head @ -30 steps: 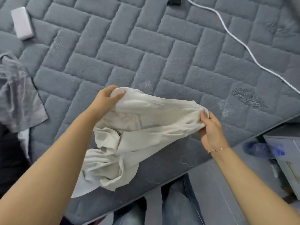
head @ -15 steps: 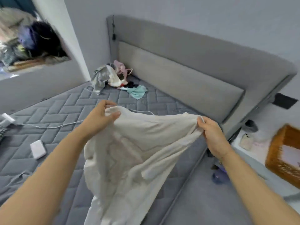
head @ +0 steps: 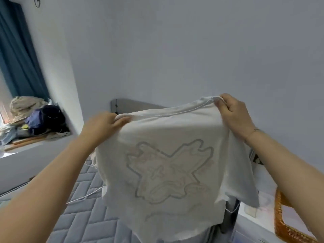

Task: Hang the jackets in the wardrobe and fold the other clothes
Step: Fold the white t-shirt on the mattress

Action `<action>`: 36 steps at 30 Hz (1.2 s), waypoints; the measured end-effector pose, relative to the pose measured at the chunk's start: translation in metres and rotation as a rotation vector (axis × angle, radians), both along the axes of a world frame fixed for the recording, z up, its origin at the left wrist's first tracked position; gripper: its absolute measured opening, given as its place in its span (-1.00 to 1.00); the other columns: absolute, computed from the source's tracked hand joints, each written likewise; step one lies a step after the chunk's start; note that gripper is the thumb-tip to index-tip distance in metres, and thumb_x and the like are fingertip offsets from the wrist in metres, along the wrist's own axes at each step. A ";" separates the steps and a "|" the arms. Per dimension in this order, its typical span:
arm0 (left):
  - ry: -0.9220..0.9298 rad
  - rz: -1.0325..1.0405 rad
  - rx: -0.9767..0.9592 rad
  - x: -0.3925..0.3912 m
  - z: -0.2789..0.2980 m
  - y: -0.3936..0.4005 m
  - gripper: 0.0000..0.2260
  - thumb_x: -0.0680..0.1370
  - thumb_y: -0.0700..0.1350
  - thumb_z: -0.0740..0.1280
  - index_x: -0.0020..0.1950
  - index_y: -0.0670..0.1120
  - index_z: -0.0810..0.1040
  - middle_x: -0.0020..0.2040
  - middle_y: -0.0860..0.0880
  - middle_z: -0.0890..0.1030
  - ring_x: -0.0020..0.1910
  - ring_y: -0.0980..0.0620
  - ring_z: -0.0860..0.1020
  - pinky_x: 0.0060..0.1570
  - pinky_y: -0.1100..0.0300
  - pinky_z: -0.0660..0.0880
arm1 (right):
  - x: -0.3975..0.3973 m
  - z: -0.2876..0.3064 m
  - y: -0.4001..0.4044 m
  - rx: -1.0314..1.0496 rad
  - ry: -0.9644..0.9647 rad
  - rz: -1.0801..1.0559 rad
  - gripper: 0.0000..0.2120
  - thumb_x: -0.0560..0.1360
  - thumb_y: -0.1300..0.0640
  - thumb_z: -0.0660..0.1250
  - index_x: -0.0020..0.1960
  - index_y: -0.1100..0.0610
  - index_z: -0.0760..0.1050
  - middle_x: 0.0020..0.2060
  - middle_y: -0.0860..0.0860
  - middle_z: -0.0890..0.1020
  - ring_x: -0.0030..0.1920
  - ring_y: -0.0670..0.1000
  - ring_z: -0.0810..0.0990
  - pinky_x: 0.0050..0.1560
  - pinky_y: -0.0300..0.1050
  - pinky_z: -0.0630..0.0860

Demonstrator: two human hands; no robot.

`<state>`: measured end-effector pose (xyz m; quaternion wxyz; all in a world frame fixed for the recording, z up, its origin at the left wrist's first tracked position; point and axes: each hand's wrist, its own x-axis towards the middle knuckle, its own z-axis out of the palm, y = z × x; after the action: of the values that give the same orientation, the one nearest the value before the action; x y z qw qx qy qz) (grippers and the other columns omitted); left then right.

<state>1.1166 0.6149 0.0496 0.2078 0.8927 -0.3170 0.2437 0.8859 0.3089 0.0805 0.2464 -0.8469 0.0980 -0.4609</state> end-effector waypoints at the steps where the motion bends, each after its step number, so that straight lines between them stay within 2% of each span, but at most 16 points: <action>1: 0.099 0.029 0.000 -0.005 0.007 -0.003 -0.37 0.44 0.48 0.10 -0.47 -0.06 0.24 -0.53 0.04 0.35 -0.47 -0.01 0.36 -0.45 0.16 0.16 | -0.006 0.008 -0.003 -0.024 0.001 0.005 -0.68 0.62 0.01 0.24 -0.27 0.11 0.34 -0.44 -0.05 0.35 -0.37 -0.06 0.31 -0.31 -0.15 0.24; 3: 0.344 -0.039 -0.049 -0.014 0.010 -0.008 -0.42 0.42 0.49 0.07 -0.43 0.00 0.31 -0.44 0.01 0.43 -0.39 -0.01 0.43 -0.35 0.15 0.26 | -0.017 0.017 -0.009 -0.051 0.032 0.057 -0.70 0.57 -0.02 0.32 -0.27 0.08 0.42 -0.41 -0.02 0.43 -0.35 -0.11 0.35 -0.29 -0.21 0.27; 5: 0.674 -0.259 -0.179 -0.022 0.002 -0.009 -0.49 0.51 0.40 0.09 -0.15 0.03 0.59 -0.05 0.07 0.63 -0.04 0.06 0.59 -0.05 0.18 0.42 | -0.025 0.018 -0.014 -0.059 0.096 0.112 -0.76 0.56 -0.02 0.34 -0.21 0.11 0.51 -0.34 0.04 0.53 -0.31 -0.12 0.42 -0.26 -0.26 0.31; 6: 0.839 -0.401 -0.250 -0.026 -0.003 -0.008 -0.50 0.54 0.34 0.11 0.04 0.00 0.63 0.11 0.09 0.64 0.11 0.08 0.60 0.07 0.19 0.45 | -0.027 0.018 -0.017 -0.051 0.125 0.126 -0.77 0.57 -0.01 0.32 -0.18 0.11 0.53 -0.30 0.07 0.55 -0.29 -0.10 0.44 -0.24 -0.24 0.32; 8: 1.041 -0.612 -0.390 -0.028 -0.010 -0.007 -0.58 0.57 0.23 0.17 0.24 0.01 0.58 0.18 0.07 0.65 0.16 0.09 0.61 0.07 0.17 0.54 | -0.030 0.018 -0.024 -0.013 0.129 0.145 -0.77 0.61 -0.03 0.25 -0.12 0.08 0.53 -0.23 0.13 0.56 -0.24 -0.06 0.45 -0.18 -0.15 0.33; 10: 1.086 -0.691 -0.518 -0.025 -0.007 -0.008 -0.66 0.55 0.13 0.26 0.23 -0.01 0.55 0.12 0.03 0.65 0.03 0.11 0.62 -0.03 0.19 0.56 | -0.032 0.019 -0.027 0.015 0.071 0.158 -0.77 0.65 0.02 0.18 -0.05 0.11 0.52 -0.16 0.21 0.55 -0.21 0.09 0.45 -0.14 -0.10 0.34; 12: 1.017 -0.693 -0.624 -0.025 -0.001 -0.010 -0.78 0.49 0.05 0.35 0.07 -0.01 0.59 -0.07 0.01 0.63 -0.19 0.15 0.60 -0.23 0.29 0.55 | -0.032 0.017 -0.028 0.009 0.000 0.134 -0.80 0.67 0.11 0.15 -0.01 0.18 0.50 -0.14 0.26 0.53 -0.17 0.19 0.44 -0.14 -0.09 0.32; 14: 0.772 -0.591 -0.526 -0.025 0.004 -0.010 -0.93 0.49 0.01 0.43 -0.16 0.04 0.61 -0.27 0.08 0.58 -0.35 0.21 0.50 -0.39 0.38 0.44 | -0.031 0.013 -0.029 -0.011 -0.023 0.074 -0.81 0.66 0.14 0.14 -0.01 0.18 0.48 -0.20 0.28 0.50 -0.23 0.19 0.38 -0.20 -0.11 0.28; 16: 0.544 -0.467 -0.356 -0.023 0.004 -0.007 -0.76 0.53 0.03 0.41 -0.33 0.06 0.57 -0.41 0.14 0.47 -0.42 0.22 0.38 -0.41 0.33 0.30 | -0.030 0.007 -0.030 -0.029 0.005 0.025 -0.81 0.66 0.12 0.15 -0.02 0.15 0.49 -0.28 0.25 0.48 -0.32 0.05 0.35 -0.25 -0.11 0.26; 17: 0.536 -0.453 -0.356 -0.023 0.003 -0.003 -0.70 0.56 0.06 0.36 -0.36 0.04 0.54 -0.42 0.13 0.44 -0.41 0.19 0.35 -0.38 0.26 0.25 | -0.031 0.005 -0.031 -0.035 0.023 0.022 -0.81 0.66 0.10 0.16 -0.02 0.13 0.51 -0.30 0.21 0.50 -0.33 0.00 0.36 -0.25 -0.11 0.28; 20: 0.669 -0.507 -0.562 -0.029 0.006 0.012 -0.77 0.58 0.05 0.31 -0.22 -0.01 0.54 -0.33 0.07 0.51 -0.33 0.13 0.42 -0.34 0.26 0.31 | -0.036 0.000 -0.027 -0.004 0.048 0.097 -0.82 0.63 0.06 0.24 -0.07 0.05 0.57 -0.28 0.02 0.58 -0.27 -0.09 0.46 -0.18 -0.26 0.36; 23: 0.720 -0.587 -0.744 -0.036 0.012 0.030 -0.91 0.57 -0.13 0.35 -0.14 -0.02 0.53 -0.26 0.09 0.59 -0.29 0.19 0.50 -0.35 0.38 0.40 | -0.043 0.000 -0.013 0.108 0.100 0.247 -0.90 0.53 0.05 0.37 -0.14 0.01 0.63 -0.29 0.01 0.62 -0.24 -0.15 0.50 -0.21 -0.38 0.37; 26: 0.287 -0.421 -0.535 -0.038 0.012 0.050 -0.93 0.60 -0.12 0.33 -0.07 -0.06 0.51 -0.18 -0.04 0.54 -0.18 0.05 0.47 -0.16 0.14 0.36 | -0.053 0.002 0.011 0.174 0.231 0.357 -0.88 0.46 -0.04 0.40 -0.16 -0.01 0.62 -0.32 -0.09 0.61 -0.30 -0.18 0.50 -0.28 -0.41 0.37; 29: -0.112 -0.193 -0.319 -0.050 0.005 0.073 -0.84 0.63 0.06 0.17 0.02 -0.02 0.36 -0.25 -0.02 0.53 -0.23 -0.16 0.53 -0.16 -0.07 0.47 | -0.064 -0.002 0.038 0.222 0.286 0.409 -0.82 0.55 -0.02 0.31 -0.10 0.07 0.58 -0.25 0.00 0.63 -0.28 -0.10 0.55 -0.28 -0.32 0.45; 32: -0.254 -0.141 -0.344 -0.064 -0.007 0.102 -0.83 0.61 0.08 0.11 0.08 0.01 0.29 -0.22 -0.17 0.61 -0.27 -0.28 0.58 -0.22 -0.15 0.52 | -0.076 -0.014 0.067 0.191 0.328 0.456 -0.73 0.57 -0.01 0.23 -0.04 0.19 0.53 -0.23 0.03 0.57 -0.21 -0.06 0.49 -0.17 -0.20 0.40; 36: -0.379 -0.127 -0.271 -0.070 -0.016 0.146 -0.80 0.67 0.01 0.20 0.20 -0.04 0.50 -0.10 -0.14 0.69 -0.20 -0.26 0.63 -0.22 -0.03 0.47 | -0.087 -0.029 0.101 0.265 0.344 0.602 -0.64 0.50 -0.03 0.23 0.00 0.28 0.50 -0.27 0.01 0.54 -0.25 -0.07 0.46 -0.23 -0.27 0.40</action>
<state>1.0465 0.7612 0.0340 0.2771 0.7733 -0.3703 0.4338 0.7984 0.4100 0.0517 0.4585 -0.8636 -0.0567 -0.2018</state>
